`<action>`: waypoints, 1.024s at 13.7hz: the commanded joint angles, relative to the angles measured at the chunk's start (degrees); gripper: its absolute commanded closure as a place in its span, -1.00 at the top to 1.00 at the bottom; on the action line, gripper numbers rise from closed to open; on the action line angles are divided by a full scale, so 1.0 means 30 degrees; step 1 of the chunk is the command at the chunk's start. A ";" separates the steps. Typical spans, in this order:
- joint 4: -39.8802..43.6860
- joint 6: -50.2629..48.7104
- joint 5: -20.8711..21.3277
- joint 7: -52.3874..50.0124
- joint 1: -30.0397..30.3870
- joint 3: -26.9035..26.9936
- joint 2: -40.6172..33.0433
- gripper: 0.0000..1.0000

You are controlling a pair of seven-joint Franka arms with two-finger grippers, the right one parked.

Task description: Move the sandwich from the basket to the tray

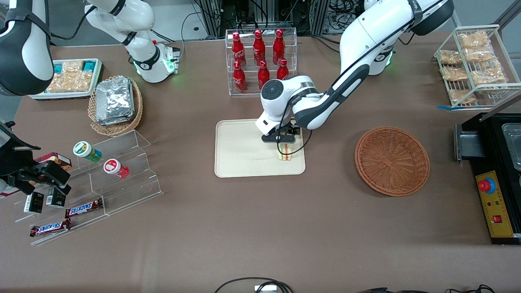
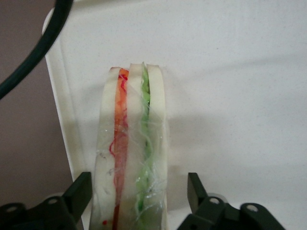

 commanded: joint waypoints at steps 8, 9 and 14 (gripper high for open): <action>0.4373 -0.3777 -0.1218 -0.1103 0.1536 -0.0030 -0.0655 0.98; 0.4638 -0.4275 -0.1305 -0.1074 0.1916 -0.0030 -0.0975 0.98; 0.4728 -0.6180 -0.3295 0.0997 0.4932 -0.0059 -0.3611 0.99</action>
